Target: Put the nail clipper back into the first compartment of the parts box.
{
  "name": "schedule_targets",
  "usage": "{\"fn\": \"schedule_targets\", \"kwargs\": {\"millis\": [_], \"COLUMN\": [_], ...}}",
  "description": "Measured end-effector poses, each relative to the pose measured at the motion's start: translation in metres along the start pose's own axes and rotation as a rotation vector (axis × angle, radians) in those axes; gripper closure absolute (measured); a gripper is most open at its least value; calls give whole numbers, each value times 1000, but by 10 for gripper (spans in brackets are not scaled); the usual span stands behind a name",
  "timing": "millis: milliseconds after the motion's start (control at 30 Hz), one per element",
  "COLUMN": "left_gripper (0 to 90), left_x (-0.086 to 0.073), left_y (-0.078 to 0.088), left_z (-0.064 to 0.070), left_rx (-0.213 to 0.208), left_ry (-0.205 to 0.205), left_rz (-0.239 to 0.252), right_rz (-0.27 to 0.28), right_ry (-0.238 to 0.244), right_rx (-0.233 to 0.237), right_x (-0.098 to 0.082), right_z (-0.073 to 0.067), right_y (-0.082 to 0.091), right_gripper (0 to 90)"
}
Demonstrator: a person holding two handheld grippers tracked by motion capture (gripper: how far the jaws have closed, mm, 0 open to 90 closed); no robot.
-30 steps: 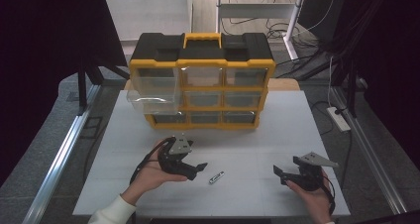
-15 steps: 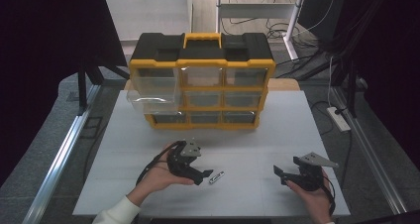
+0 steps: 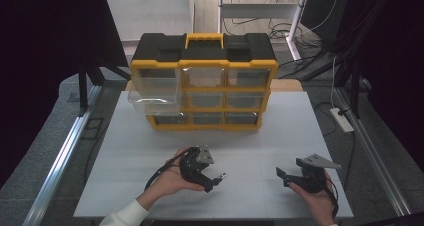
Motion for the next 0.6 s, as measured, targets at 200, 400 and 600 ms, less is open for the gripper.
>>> {"fn": "schedule_targets", "kwargs": {"millis": [200,400,600], "left_gripper": [132,137,155], "left_x": [1,1,1], "left_y": [-8,-15,-22], "left_z": [2,2,3], "left_rx": [-4,2,-6], "left_ry": [-3,7,5], "left_rz": [-25,-54,-81], "right_rz": [-3,-9,-12], "right_ry": [4,3,7], "right_rx": [0,-1,-12], "right_x": [-1,-1,-1], "right_z": [0,0,0], "right_y": [0,-1,-1], "right_gripper": [139,139,139]}}
Point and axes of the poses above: each handheld gripper's, and its own axes: y roughly backward along the jaws, x roughly out of its top, z roughly to its right, the point moved 1 cm from there along -y, roughly forward along the jaws, and after that the axes turned 5 degrees about -x, right-handed, at the moved point
